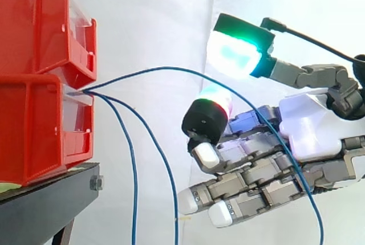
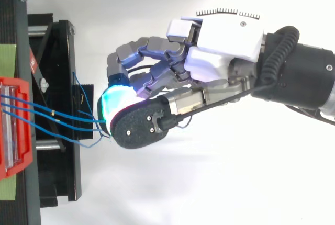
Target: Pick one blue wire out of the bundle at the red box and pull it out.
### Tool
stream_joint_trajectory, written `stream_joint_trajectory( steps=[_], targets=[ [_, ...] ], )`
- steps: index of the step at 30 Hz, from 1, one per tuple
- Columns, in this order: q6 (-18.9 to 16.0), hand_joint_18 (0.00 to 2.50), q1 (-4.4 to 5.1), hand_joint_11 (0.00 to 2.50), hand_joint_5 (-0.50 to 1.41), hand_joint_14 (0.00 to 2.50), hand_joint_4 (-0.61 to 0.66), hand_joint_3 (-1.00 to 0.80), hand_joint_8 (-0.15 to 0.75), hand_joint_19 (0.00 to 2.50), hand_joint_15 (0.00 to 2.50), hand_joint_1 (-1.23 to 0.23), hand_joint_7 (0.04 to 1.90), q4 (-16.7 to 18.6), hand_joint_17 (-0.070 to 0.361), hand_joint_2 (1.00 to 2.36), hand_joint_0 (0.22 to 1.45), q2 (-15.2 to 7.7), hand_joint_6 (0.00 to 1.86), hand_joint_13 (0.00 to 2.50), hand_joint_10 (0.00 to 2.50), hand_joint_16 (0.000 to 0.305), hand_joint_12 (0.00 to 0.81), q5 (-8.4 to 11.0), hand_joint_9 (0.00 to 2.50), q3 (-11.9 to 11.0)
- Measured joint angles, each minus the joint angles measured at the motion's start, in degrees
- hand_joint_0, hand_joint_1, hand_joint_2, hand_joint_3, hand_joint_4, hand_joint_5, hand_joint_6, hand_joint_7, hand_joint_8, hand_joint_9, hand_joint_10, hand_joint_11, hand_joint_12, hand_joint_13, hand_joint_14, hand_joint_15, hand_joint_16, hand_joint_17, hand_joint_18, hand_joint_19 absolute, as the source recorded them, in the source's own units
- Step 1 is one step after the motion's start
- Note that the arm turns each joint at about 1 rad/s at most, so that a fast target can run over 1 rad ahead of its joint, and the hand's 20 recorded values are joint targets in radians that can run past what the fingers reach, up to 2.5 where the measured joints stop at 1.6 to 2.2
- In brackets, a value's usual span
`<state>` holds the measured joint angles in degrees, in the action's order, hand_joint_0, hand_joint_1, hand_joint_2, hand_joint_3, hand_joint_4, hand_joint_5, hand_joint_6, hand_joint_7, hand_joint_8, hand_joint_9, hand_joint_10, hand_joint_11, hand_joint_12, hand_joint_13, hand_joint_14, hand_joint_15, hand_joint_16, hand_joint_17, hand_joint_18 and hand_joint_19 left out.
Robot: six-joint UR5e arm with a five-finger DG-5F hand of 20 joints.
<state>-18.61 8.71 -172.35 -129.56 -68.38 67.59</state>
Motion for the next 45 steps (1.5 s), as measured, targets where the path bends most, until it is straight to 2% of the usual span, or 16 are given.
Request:
stream_joint_trajectory(
  steps=[8, 12, 22, 32, 43, 45],
  targets=[
    [0.06, 0.29, 0.00, 0.76, -0.16, 0.01, 0.22, -0.50, 0.287, 0.35, 0.19, -0.87, 1.14, 0.00, 0.146, 1.00, 0.53, -0.02, 0.76, 0.30, 0.03, 0.065, 0.408, 0.00, 0.77, 0.00],
    [0.06, 0.29, 0.00, 0.76, -0.17, 0.01, 0.22, -0.43, 0.280, 0.35, 0.19, -0.87, 1.14, 0.00, 0.143, 1.01, 0.56, -0.03, 0.77, 0.30, 0.02, 0.063, 0.401, 0.00, 0.77, 0.00],
    [0.07, 0.29, 0.00, 0.76, -0.16, 0.01, 0.22, -0.46, 0.277, 0.35, 0.18, -0.87, 1.13, 0.12, 0.142, 1.00, 0.56, -0.03, 0.77, 0.30, 0.03, 0.063, 0.401, -0.07, 0.78, 0.00],
    [-0.01, 0.30, -0.01, 0.76, -0.17, 0.01, 0.18, -0.24, 0.271, 0.34, 0.18, -0.87, 1.16, 0.15, 0.139, 1.02, 0.61, -0.02, 0.79, 0.31, 0.03, 0.062, 0.392, -0.09, 0.78, 0.00],
    [-0.02, 0.30, -0.01, 0.75, -0.17, 0.01, 0.17, -0.12, 0.277, 0.37, 0.19, -0.81, 1.12, 0.31, 0.139, 1.02, 0.58, 0.00, 0.82, 0.33, 0.03, 0.062, 0.394, -0.09, 0.82, 0.00],
    [-0.02, 0.34, -0.01, 0.74, -0.17, 0.01, 0.19, -0.08, 0.295, 0.36, 0.19, -0.80, 1.10, 0.33, 0.151, 1.02, 0.57, -0.01, 0.83, 0.35, 0.02, 0.067, 0.417, -0.09, 0.85, 0.00]
  ],
)
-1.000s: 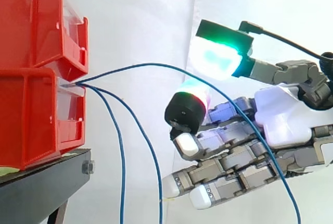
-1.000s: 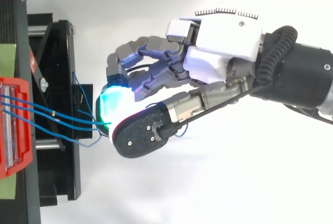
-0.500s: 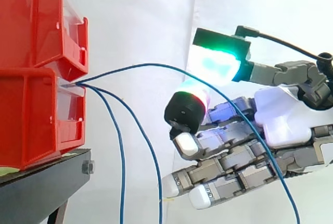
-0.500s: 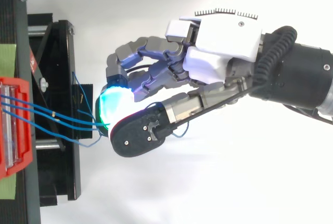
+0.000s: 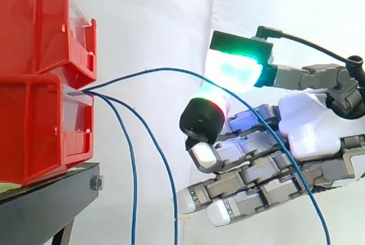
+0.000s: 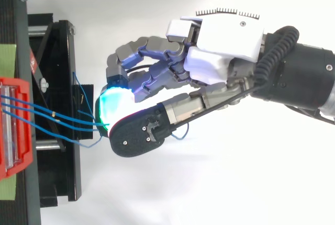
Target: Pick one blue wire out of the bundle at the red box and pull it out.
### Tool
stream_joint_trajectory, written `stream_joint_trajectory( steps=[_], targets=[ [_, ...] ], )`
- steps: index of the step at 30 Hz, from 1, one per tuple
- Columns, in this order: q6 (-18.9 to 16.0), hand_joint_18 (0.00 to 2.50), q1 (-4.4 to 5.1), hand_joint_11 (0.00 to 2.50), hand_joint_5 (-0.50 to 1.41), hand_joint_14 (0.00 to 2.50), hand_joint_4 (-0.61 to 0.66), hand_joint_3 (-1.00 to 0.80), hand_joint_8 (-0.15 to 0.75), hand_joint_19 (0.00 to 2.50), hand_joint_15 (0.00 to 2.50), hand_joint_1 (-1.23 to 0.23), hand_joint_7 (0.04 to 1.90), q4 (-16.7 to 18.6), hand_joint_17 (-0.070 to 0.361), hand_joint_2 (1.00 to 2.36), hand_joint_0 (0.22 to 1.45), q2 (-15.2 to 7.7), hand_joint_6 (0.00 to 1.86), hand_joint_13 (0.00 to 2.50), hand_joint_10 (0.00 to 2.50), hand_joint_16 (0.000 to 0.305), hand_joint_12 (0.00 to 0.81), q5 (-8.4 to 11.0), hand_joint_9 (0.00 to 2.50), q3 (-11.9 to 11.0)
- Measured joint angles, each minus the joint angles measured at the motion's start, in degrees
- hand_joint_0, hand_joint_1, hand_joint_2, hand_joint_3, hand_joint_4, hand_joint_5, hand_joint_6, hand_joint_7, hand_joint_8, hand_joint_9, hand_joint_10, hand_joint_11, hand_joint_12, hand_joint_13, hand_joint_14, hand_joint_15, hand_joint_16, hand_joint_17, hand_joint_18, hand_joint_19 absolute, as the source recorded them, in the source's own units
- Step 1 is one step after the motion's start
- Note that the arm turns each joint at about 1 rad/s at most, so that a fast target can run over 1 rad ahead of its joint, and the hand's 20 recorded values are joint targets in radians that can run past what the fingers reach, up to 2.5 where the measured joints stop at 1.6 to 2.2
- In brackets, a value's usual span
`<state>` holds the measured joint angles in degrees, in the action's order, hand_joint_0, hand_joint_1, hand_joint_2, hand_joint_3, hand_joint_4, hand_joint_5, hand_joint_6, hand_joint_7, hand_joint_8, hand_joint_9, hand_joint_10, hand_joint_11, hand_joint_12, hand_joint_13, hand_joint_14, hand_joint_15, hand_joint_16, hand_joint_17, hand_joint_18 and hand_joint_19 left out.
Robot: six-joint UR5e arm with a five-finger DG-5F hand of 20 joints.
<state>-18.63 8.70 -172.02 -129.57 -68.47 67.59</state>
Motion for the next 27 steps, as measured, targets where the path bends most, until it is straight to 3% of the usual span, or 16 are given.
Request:
stream_joint_trajectory(
  steps=[10, 15, 19, 22, 24, 27],
  targets=[
    [0.05, 0.42, 0.00, 0.70, -0.14, 0.01, 0.16, 0.02, 0.319, 0.36, 0.20, -0.74, 1.08, 0.02, 0.173, 1.00, 0.56, 0.00, 0.83, 0.43, 0.02, 0.077, 0.462, -0.38, 0.97, 0.00],
    [0.15, 0.44, 0.00, 0.69, -0.14, 0.01, 0.16, -0.01, 0.328, 0.36, 0.20, -0.70, 1.10, -0.08, 0.176, 1.13, 0.53, 0.01, 0.82, 0.45, 0.02, 0.078, 0.464, -0.97, 1.01, 0.00],
    [0.46, 0.44, 0.00, 0.68, -0.13, 0.01, 0.15, 0.00, 0.319, 0.34, 0.19, -0.69, 1.12, -0.02, 0.176, 1.13, 0.53, 0.01, 0.81, 0.46, 0.02, 0.078, 0.462, -1.11, 1.02, 0.00],
    [0.57, 0.46, 0.00, 0.66, -0.12, 0.01, 0.15, -0.01, 0.310, 0.34, 0.19, -0.67, 1.13, 0.01, 0.178, 1.23, 0.52, 0.02, 0.80, 0.47, 0.02, 0.079, 0.464, -1.13, 1.04, 0.00],
    [0.59, 0.48, 0.00, 0.67, -0.12, 0.01, 0.13, 0.01, 0.321, 0.32, 0.19, -0.71, 1.13, 0.01, 0.177, 1.21, 0.53, 0.02, 0.80, 0.49, 0.02, 0.079, 0.461, -1.14, 1.05, 0.00],
    [0.66, 0.49, 0.00, 0.69, -0.12, 0.01, 0.11, 0.08, 0.311, 0.30, 0.18, -0.74, 1.14, 0.02, 0.173, 1.07, 0.57, 0.02, 0.80, 0.50, 0.02, 0.077, 0.453, -1.14, 1.07, 0.00]
  ],
)
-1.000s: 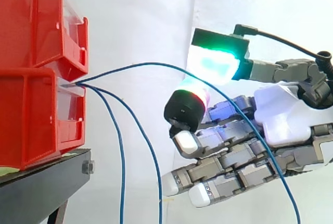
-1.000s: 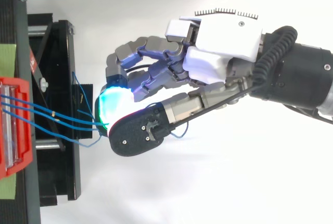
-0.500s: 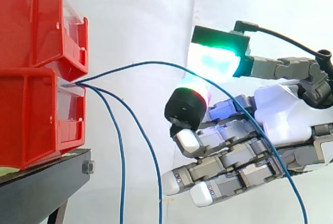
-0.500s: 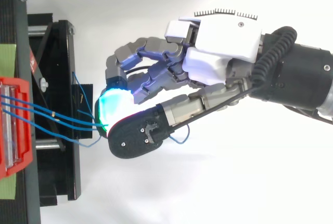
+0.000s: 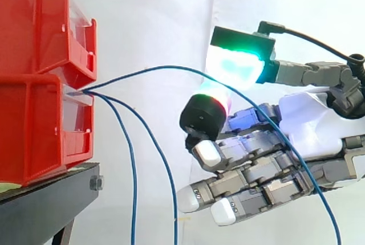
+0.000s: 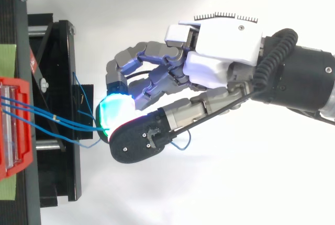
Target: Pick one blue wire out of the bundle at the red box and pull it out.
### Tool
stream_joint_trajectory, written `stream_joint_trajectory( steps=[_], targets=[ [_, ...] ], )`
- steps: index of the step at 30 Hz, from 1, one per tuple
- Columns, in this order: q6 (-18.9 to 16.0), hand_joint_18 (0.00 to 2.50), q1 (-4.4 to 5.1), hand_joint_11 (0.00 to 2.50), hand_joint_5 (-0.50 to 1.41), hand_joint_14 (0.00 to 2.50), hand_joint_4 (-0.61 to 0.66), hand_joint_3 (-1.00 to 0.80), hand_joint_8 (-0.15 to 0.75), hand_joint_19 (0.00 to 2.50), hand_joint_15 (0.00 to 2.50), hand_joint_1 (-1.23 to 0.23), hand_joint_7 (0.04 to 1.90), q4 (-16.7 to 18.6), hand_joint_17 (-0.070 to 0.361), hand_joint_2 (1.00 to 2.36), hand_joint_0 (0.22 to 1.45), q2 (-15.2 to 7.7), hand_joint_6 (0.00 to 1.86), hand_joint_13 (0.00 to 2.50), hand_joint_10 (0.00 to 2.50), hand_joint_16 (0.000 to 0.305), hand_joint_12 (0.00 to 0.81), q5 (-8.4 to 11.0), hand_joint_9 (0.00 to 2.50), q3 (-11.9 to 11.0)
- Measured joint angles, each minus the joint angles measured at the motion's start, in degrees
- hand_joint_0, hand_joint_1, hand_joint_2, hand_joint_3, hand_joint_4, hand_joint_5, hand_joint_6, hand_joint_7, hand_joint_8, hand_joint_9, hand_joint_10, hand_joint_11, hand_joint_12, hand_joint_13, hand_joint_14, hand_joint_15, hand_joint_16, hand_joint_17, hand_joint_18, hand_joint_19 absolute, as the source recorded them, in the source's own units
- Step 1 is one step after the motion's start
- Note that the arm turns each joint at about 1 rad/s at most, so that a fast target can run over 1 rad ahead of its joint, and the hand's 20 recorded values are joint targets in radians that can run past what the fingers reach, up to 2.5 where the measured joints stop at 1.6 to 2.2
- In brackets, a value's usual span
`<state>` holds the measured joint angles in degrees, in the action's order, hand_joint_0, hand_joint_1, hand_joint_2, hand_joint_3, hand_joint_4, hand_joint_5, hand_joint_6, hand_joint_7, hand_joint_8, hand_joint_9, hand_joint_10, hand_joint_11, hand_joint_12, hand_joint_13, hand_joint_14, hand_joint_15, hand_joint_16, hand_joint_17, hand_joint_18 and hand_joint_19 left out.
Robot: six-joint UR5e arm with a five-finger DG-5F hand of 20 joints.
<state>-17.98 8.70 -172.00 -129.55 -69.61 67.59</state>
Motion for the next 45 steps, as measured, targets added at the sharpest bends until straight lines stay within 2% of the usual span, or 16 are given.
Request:
stream_joint_trajectory(
  steps=[12, 24, 39, 45],
  targets=[
    [2.45, 0.50, -0.06, 0.71, -0.12, 0.01, 0.10, 0.12, 0.304, 0.32, 0.19, -0.75, 1.15, -1.18, 0.171, 1.00, 0.59, 0.25, 0.81, 0.51, 0.02, 0.076, 0.446, 0.07, 1.10, -0.01],
    [5.09, 0.47, -0.17, 0.70, -0.12, 0.01, 0.10, 0.12, 0.300, 0.32, 0.19, -0.75, 1.14, -10.18, 0.170, 1.00, 0.58, 2.98, 0.81, 0.49, 0.02, 0.076, 0.447, -0.53, 1.09, 0.00],
    [5.58, 0.46, -0.01, 0.70, -0.12, 0.01, 0.10, 0.11, 0.305, 0.32, 0.19, -0.74, 1.14, -15.66, 0.171, 1.04, 0.57, 5.74, 0.81, 0.48, 0.02, 0.076, 0.451, -0.11, 1.07, 0.00],
    [4.75, 0.46, 0.00, 0.69, -0.12, 0.01, 0.10, 0.11, 0.303, 0.33, 0.19, -0.74, 1.15, -17.18, 0.171, 1.04, 0.57, 5.91, 0.81, 0.47, 0.02, 0.076, 0.453, -0.08, 1.06, 0.00]
  ],
)
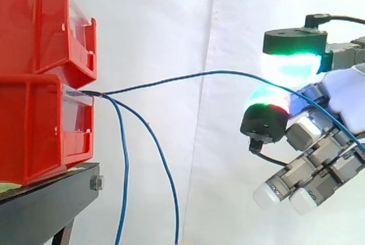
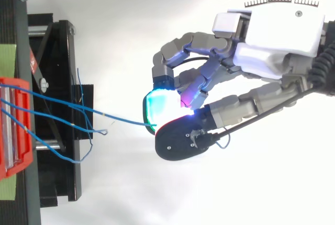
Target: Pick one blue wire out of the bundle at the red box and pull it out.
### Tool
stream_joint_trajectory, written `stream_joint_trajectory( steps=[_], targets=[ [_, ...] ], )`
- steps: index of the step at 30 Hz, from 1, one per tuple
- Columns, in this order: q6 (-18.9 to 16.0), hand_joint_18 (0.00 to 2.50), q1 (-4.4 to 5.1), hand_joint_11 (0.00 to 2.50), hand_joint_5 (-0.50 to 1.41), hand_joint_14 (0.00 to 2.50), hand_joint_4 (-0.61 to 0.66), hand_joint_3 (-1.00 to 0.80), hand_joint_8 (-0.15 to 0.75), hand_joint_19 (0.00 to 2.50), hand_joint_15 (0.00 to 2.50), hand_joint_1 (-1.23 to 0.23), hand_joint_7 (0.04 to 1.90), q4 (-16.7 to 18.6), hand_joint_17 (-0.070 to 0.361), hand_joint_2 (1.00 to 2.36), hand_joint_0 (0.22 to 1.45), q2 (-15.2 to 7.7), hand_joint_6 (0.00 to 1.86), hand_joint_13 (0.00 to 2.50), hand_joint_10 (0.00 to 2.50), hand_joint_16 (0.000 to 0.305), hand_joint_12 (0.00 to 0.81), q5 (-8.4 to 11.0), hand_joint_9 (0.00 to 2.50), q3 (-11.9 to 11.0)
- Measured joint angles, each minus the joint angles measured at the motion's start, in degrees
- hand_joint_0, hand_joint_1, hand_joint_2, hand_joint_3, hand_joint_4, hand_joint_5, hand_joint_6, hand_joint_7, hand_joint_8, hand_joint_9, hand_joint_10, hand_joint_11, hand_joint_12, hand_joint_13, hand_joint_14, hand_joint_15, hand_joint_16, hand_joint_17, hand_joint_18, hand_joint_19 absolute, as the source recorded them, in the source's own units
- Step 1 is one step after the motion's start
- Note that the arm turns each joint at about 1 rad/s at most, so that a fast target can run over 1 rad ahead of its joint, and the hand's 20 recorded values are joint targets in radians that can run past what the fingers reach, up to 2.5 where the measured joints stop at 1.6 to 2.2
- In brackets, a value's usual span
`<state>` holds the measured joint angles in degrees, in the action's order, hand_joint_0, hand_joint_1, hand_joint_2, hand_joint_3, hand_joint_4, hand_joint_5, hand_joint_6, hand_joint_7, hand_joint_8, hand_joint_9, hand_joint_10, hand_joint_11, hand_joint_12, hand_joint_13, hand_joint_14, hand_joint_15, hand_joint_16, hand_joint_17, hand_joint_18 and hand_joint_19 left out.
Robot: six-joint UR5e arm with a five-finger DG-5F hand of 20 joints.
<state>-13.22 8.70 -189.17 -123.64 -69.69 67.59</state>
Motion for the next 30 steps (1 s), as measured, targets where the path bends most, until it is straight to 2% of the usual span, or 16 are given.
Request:
stream_joint_trajectory(
  steps=[30],
  targets=[
    [0.74, 0.46, 0.00, 0.69, -0.12, 0.01, 0.11, 0.11, 0.309, 0.32, 0.19, -0.74, 1.14, 0.12, 0.173, 1.07, 0.56, -0.01, 0.81, 0.48, 0.02, 0.077, 0.453, -0.10, 1.07, 0.00]
  ],
)
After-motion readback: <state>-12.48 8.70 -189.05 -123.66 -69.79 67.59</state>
